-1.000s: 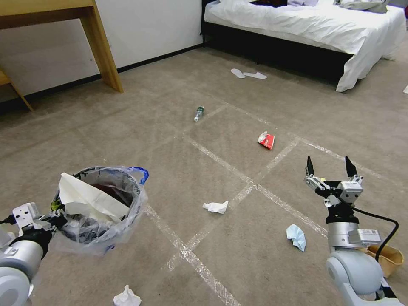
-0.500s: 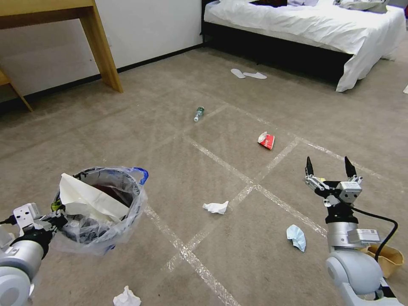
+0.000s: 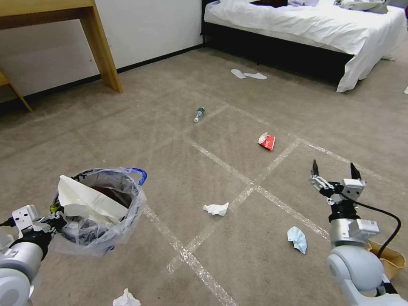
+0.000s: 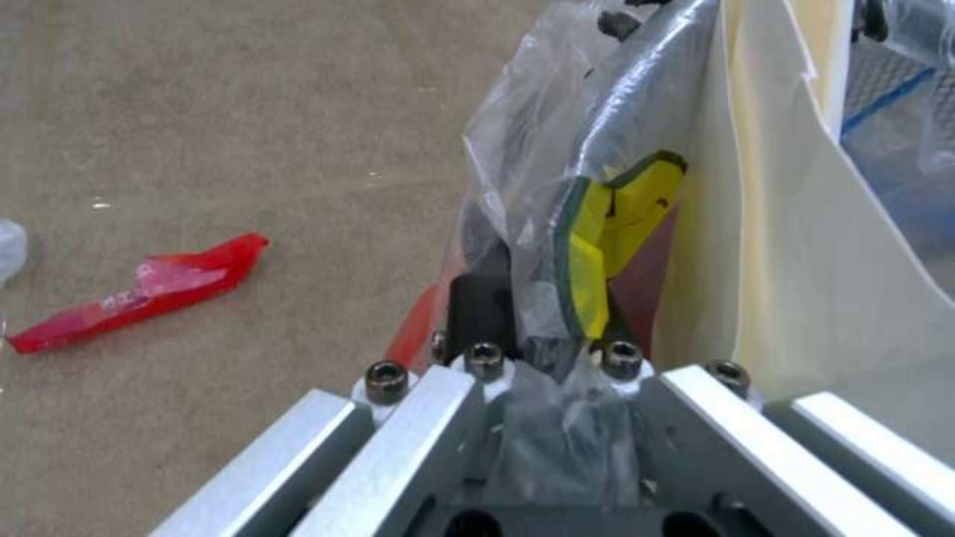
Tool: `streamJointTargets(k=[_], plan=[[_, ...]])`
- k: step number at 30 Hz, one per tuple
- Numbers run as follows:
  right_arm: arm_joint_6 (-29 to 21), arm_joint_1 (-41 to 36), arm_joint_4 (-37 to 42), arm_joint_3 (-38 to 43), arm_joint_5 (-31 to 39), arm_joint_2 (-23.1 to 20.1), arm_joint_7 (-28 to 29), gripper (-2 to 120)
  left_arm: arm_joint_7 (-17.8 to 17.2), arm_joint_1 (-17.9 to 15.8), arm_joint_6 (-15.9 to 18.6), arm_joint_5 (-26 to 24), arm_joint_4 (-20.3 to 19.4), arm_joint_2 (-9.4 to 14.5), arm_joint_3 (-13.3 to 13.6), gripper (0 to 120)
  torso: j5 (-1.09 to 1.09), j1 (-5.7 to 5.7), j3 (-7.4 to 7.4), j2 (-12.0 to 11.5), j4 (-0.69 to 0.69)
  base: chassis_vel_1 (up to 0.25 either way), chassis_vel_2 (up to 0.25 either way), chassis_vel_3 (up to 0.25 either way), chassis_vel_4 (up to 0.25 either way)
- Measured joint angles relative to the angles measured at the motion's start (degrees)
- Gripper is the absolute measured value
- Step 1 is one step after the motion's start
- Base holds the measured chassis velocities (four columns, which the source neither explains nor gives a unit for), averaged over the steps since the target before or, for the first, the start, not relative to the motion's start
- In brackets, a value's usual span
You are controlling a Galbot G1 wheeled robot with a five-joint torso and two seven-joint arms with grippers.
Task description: Pick up the trash bin and place the garbage on the floor into it.
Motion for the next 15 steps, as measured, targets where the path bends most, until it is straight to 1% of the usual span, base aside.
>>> streamJointTargets(k=[1,2,3,4,5,6,7,8,9,10,11,13,14,15], plan=[[-4.2,0.0,-0.3,-0.4,2.0,-0.9,2.0,100,0.0,-0.2,0.0,0.0,0.2,0.1,0.0,1,0.0,0.0,0.0,0.0,0.0,0.0,0.0,0.0,0.0],[-4.2,0.0,-0.3,-0.4,2.0,-0.9,2.0,100,0.0,-0.2,0.0,0.0,0.2,0.1,0.0,1,0.0,0.0,0.0,0.0,0.0,0.0,0.0,0.0,0.0],[-6.6,0.0,-0.7,-0.6,3.2,-1.4,3.1,100,0.0,-0.3,0.0,0.0,0.4,0.1,0.1,1,0.0,0.0,0.0,0.0,0.0,0.0,0.0,0.0,0.0],[-11.2,0.3,-1.8,-1.3,5.1,-2.1,5.0,100,0.1,-0.5,-0.1,0.1,0.7,0.1,0.2,1,0.0,0.0,0.0,0.0,0.0,0.0,0.0,0.0,0.0],[-14.4,0.5,-3.3,-2.0,6.0,-2.6,5.8,100,0.1,-0.7,-0.1,0.1,1.0,0.1,0.4,1,0.01,0.0,0.0,0.0,0.0,0.0,0.0,0.0,0.0],[-14.4,0.5,-3.3,-2.0,6.0,-2.6,5.8,100,0.1,-0.7,-0.1,0.1,1.0,0.1,0.4,1,0.01,0.0,0.0,0.0,0.0,0.0,0.0,0.0,0.0],[-17.5,0.9,-4.9,-3.0,7.4,-3.0,6.5,100,0.2,-0.9,-0.1,0.2,1.3,0.1,0.6,1,0.01,0.0,0.0,0.0,0.0,0.0,0.0,0.0,0.0],[-17.5,0.9,-4.9,-3.0,7.4,-3.0,6.5,100,0.2,-0.9,-0.1,0.2,1.3,0.1,0.6,1,0.01,0.0,0.0,0.0,0.0,0.0,0.0,0.0,0.0],[-21.5,1.6,-7.1,-4.5,10.0,-3.4,7.5,100,0.3,-1.1,-0.3,0.5,1.6,-0.1,0.9,1,0.01,0.0,0.0,0.0,-0.01,0.0,0.0,0.0,0.0],[-24.1,2.6,-8.7,-5.7,12.7,-3.4,8.4,100,0.4,-1.2,-0.4,0.7,1.9,-0.2,1.0,1,0.02,0.0,0.0,0.0,-0.01,0.0,0.0,0.0,0.0],[-24.1,2.6,-8.7,-5.7,12.7,-3.4,8.4,100,0.4,-1.2,-0.4,0.7,1.9,-0.2,1.0,1,0.02,0.0,0.0,0.0,-0.01,0.0,0.0,0.0,0.0],[-29.6,5.9,-12.6,-8.6,22.1,-2.2,12.1,100,0.7,-1.3,-0.6,1.3,2.4,-0.7,1.3,1,0.0,0.0,0.0,0.0,0.0,0.0,0.0,0.0,0.0],[-29.6,5.9,-12.6,-8.6,22.1,-2.2,12.1,100,0.7,-1.3,-0.6,1.3,2.4,-0.7,1.3,1,0.0,0.0,0.0,0.0,0.0,0.0,0.0,0.0,0.0],[-30.9,7.1,-14.0,-9.5,25.4,-1.4,13.6,100,0.8,-1.3,-0.6,1.5,2.5,-0.8,1.4,1,0.02,0.0,0.0,0.0,0.01,0.0,0.0,0.0,0.0]])
